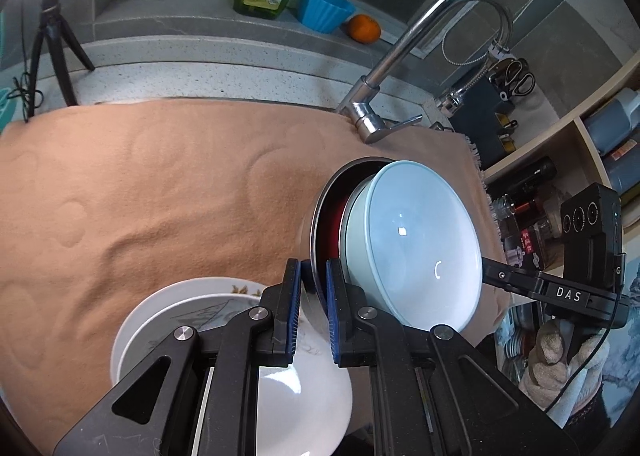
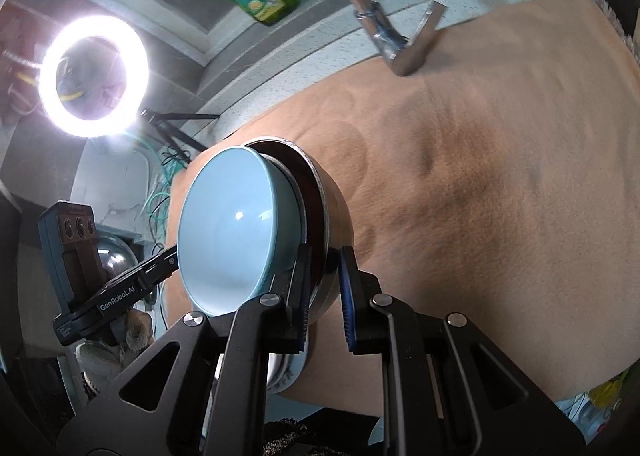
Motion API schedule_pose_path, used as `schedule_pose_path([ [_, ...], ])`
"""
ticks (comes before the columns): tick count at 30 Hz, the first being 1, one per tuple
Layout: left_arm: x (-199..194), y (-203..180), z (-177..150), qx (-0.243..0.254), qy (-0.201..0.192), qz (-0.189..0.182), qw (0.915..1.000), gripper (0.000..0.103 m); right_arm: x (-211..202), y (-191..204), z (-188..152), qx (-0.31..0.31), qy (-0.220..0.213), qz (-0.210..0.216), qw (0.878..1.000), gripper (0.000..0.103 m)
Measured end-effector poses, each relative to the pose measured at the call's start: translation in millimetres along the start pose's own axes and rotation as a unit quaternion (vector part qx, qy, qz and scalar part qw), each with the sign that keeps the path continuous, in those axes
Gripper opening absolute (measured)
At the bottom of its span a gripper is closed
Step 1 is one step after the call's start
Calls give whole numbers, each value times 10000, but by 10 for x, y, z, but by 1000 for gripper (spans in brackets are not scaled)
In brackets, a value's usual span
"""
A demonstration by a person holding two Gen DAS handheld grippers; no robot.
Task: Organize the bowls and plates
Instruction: 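Carry the nested steel bowl set onto the plate stack with the left gripper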
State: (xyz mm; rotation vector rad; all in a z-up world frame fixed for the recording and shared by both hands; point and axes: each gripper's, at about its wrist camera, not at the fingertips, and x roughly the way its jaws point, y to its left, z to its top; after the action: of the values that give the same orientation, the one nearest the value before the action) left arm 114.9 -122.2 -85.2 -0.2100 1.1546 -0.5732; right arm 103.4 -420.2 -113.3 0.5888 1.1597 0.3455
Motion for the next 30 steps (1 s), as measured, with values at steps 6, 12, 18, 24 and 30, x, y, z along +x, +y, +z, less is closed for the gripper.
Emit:
schedule_pose_path([
  [6,-218,115,-156,-53,-138,106,9998,9,-32,272,-140,-227,44,141,9996,14],
  [12,-403,350,-370,-295,-202,199,9992,9,73,545,-322,-439,193,242,9986,14],
  [18,-539,548,-567,-483,-208,339,9980,9,240,742,-513,-588,399,313,9970,14],
  [24,-593,661,-731,-564,-157,426,9974,9,413,800,-687,-587,592,310,9960,14],
  [30,-611,704,-841,-595,-148,427,9972,9,469,812,-771,-602,648,281,9957,14],
])
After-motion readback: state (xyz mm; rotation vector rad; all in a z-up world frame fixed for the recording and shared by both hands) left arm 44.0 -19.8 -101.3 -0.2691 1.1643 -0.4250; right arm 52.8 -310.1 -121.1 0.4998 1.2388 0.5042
